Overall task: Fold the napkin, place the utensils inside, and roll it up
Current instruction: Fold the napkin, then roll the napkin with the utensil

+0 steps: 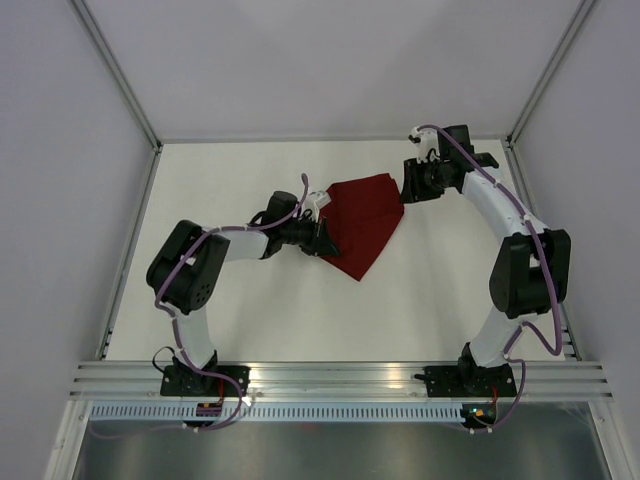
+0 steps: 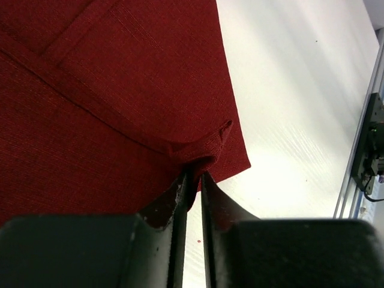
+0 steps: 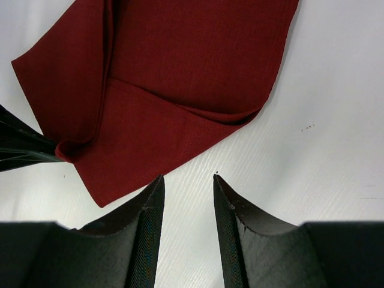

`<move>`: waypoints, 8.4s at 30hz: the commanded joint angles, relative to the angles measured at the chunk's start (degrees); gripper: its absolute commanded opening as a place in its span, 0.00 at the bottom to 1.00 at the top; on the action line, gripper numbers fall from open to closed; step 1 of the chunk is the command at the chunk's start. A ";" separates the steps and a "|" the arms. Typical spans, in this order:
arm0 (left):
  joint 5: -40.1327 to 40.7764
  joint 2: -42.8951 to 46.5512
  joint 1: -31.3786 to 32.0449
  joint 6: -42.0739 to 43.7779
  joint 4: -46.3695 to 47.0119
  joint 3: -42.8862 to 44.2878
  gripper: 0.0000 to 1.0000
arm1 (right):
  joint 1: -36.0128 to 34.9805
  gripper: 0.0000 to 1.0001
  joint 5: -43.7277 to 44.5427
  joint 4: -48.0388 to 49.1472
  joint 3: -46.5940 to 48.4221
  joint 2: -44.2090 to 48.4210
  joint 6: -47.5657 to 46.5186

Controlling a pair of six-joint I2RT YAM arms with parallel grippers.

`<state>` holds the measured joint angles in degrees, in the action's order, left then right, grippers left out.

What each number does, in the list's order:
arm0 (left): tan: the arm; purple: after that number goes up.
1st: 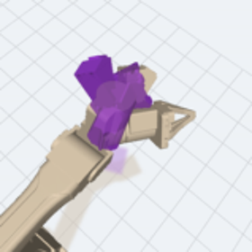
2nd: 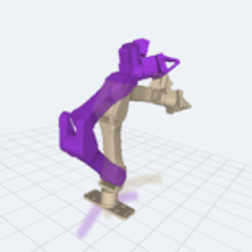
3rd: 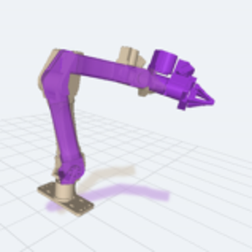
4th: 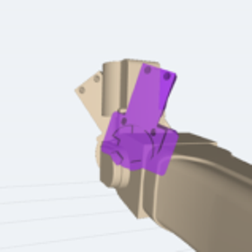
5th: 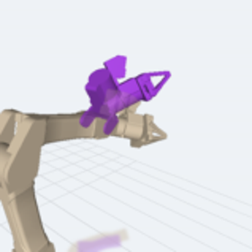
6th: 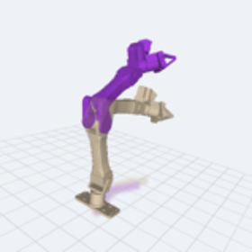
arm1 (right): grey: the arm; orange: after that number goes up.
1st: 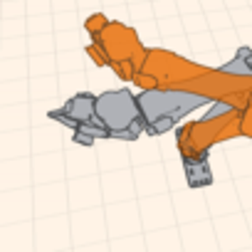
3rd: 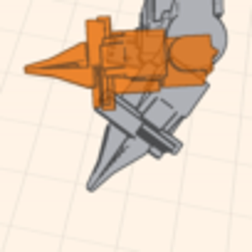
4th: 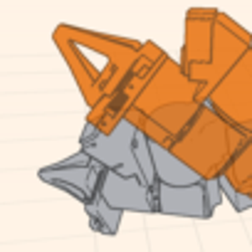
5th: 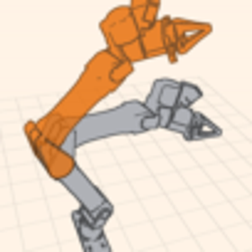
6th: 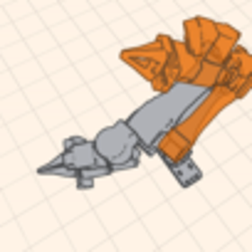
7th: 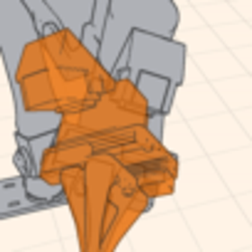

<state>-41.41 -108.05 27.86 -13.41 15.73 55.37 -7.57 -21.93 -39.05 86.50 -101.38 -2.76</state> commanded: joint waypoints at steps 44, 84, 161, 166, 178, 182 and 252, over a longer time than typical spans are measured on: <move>43.87 4.89 -6.32 -6.28 -21.87 15.89 0.17 | -4.29 0.29 10.60 0.20 -9.59 -5.31 -3.74; 45.62 10.31 0.09 -18.94 -16.87 -5.72 0.06 | -8.95 0.33 18.94 -1.12 9.57 -25.53 -3.92; 41.67 33.96 -2.46 -5.14 -23.73 3.60 0.54 | -34.26 0.44 17.98 21.38 -25.68 -4.61 -43.29; 40.35 33.87 -2.46 -5.49 -23.02 2.37 0.54 | -33.74 0.29 15.44 18.40 -25.07 -5.93 -43.47; 41.05 36.50 -1.41 -6.80 -21.27 -1.93 0.54 | -28.20 0.18 1.38 2.23 -16.46 -10.94 -47.06; 43.95 39.13 0.44 -7.25 -18.28 -6.50 0.54 | -25.83 0.17 -3.90 -4.44 -12.86 -13.48 -49.61; 52.57 0.21 35.43 52.35 12.85 -13.63 0.45 | -17.91 0.15 -9.00 -27.93 3.06 -30.19 -59.20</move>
<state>13.23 -105.75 63.90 39.05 37.12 40.56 -25.61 -38.28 -71.09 90.98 -126.69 -58.57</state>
